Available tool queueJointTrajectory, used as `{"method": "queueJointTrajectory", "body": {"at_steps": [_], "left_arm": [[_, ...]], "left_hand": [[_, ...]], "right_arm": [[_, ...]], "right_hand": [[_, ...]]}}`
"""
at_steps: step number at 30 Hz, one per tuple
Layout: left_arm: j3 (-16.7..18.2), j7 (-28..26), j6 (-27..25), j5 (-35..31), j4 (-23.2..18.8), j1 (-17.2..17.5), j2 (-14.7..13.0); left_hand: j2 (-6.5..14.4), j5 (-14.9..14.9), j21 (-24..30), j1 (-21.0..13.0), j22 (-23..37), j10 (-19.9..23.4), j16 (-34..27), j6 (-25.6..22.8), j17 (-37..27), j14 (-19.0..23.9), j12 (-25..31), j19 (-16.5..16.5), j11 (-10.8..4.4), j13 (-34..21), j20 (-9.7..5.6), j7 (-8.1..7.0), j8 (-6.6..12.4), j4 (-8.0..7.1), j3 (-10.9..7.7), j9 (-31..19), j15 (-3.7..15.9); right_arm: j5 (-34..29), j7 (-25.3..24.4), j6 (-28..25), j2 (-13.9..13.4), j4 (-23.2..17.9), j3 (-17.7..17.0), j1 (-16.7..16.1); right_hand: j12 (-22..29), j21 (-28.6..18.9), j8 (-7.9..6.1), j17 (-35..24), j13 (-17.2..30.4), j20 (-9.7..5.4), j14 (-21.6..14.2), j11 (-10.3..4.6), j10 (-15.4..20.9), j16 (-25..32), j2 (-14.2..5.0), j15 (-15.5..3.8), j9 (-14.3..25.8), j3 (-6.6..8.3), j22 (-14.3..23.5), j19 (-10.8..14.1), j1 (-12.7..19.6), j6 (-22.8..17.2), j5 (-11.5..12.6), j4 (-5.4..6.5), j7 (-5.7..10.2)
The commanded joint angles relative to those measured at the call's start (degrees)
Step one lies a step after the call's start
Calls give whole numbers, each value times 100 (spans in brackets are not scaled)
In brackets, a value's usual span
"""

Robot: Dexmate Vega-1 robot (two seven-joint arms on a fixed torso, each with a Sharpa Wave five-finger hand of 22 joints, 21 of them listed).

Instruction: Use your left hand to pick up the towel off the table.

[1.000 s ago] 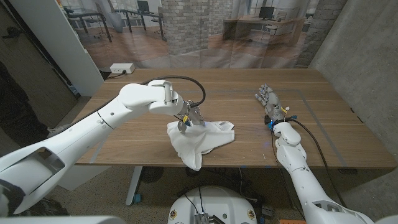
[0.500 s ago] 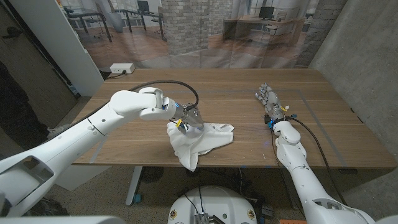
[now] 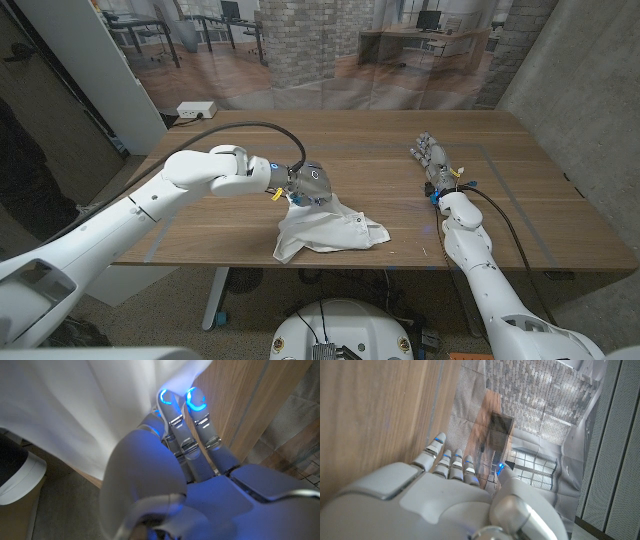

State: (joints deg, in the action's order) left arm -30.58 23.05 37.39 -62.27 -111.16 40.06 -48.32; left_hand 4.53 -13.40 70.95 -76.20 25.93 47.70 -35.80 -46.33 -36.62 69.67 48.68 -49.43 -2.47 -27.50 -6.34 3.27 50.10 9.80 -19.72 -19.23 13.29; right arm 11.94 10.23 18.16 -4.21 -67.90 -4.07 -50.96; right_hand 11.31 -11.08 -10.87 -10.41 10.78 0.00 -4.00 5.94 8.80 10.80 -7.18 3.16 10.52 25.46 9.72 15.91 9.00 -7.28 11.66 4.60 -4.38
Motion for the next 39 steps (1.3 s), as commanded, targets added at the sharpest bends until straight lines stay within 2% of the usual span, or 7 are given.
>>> {"method": "queueJointTrajectory", "body": {"at_steps": [1,10,19,39], "left_arm": [[268,-725,-385,258,176,240,155],[439,-1186,-819,376,165,370,302],[578,-1210,-1101,878,178,436,445],[754,-1601,-1124,1199,107,466,546]], "left_hand": [[-70,-44,102,-76,-68,342,9,-189,-45,168,-73,-71,-172,-19,-376,36,-34,9,-250,96,-5],[-223,-93,274,2,-204,583,55,-414,-87,327,-164,-74,-258,-45,-375,16,-88,-17,-346,282,-7],[-313,-152,399,41,-306,681,96,-502,-121,423,-259,-46,-249,-77,-370,29,-138,-14,-427,398,-7],[-443,-304,643,104,-512,836,179,-605,-209,550,-439,31,-235,-169,-366,44,-210,-15,-586,547,-10]], "right_arm": [[-23,-5,27,-12,27,17,51],[-19,-2,34,-11,18,18,55],[-13,-3,57,-17,-25,6,23],[-4,-22,61,-28,-226,-20,-118]], "right_hand": [[3,-42,-31,-10,17,18,-41,-4,54,8,20,-9,32,16,28,40,-34,-16,32,16,16],[1,-41,-31,-10,17,17,-43,-6,51,8,22,-10,32,17,28,40,-34,-18,33,15,6],[0,-40,-28,-10,17,13,-42,-6,54,6,23,-9,32,20,28,42,-34,-13,34,13,9],[-1,-39,-29,-11,17,7,-46,-2,57,6,30,-9,32,21,28,46,-38,-18,35,11,7]]}}
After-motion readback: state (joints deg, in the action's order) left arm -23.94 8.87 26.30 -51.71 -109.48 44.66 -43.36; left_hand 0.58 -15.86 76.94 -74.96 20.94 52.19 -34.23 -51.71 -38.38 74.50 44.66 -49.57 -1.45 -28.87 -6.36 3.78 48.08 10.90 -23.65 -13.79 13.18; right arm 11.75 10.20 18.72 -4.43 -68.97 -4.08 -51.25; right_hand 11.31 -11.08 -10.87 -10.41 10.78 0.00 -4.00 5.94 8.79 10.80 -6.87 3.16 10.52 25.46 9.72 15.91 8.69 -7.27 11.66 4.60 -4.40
